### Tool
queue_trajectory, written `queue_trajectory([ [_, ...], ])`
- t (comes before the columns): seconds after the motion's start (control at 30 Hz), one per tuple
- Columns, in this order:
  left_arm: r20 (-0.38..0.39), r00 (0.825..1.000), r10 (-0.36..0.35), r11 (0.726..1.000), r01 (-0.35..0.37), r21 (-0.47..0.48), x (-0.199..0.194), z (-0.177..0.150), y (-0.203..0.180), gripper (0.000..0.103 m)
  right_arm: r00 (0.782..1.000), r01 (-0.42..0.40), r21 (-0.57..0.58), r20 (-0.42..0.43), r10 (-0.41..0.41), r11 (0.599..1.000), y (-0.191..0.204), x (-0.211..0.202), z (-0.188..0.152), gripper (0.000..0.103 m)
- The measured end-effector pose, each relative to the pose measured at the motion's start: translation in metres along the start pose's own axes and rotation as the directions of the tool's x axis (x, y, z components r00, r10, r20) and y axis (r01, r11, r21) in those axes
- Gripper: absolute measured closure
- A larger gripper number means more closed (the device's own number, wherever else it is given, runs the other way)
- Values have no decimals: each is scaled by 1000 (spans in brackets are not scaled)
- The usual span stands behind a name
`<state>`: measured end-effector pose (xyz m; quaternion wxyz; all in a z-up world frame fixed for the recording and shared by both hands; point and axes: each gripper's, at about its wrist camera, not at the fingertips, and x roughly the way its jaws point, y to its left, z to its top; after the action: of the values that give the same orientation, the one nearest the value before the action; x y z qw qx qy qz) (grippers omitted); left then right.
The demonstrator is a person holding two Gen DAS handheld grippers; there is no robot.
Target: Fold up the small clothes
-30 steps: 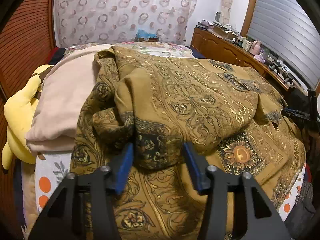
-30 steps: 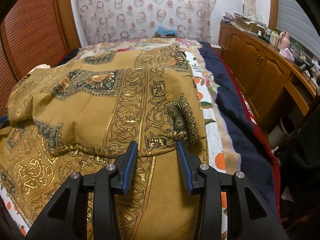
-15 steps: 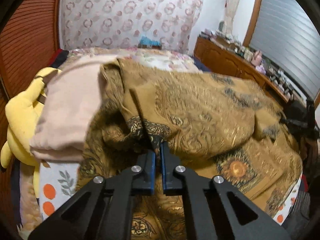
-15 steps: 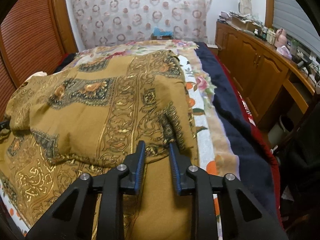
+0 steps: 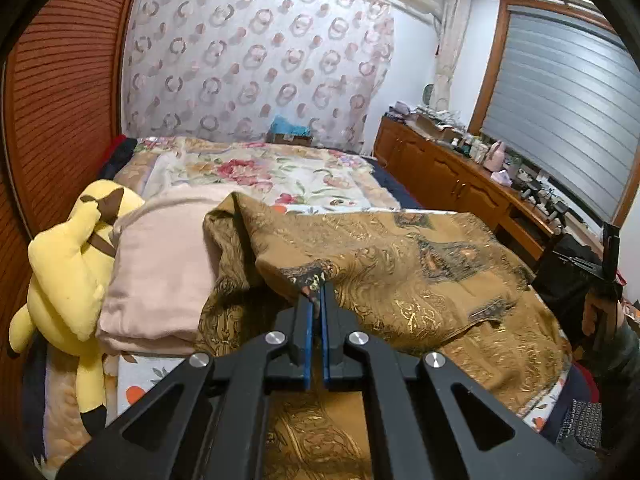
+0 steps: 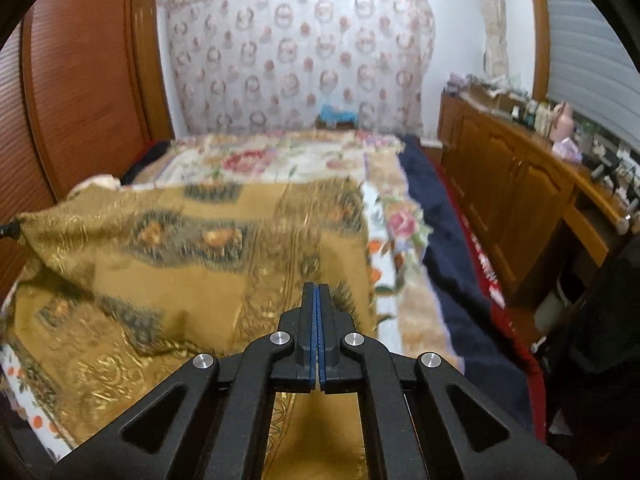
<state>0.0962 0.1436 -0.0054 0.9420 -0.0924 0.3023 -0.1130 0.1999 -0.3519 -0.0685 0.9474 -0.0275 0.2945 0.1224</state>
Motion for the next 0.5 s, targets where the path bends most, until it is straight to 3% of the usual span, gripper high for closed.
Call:
queue_trajectory([
  [0.1,-2,1000,12,1000,-12,18,-2,1,-2,103,1000,1,-8,13,-1,1000,-2,-12,4,103],
  [0.3,-26,999,22,999,-22,23,6,-7,-3,103,998,-29,-3,-50,29,1000,-1,6,-8,103],
  [0.37,-34,999,28,999,-27,29,7,-10,-4,103,996,-35,0,-76,35,999,2,14,-15,87],
  [0.5,-42,999,33,999,-32,23,10,-15,-2,103,992,-28,17,-124,30,999,4,27,-29,70],
])
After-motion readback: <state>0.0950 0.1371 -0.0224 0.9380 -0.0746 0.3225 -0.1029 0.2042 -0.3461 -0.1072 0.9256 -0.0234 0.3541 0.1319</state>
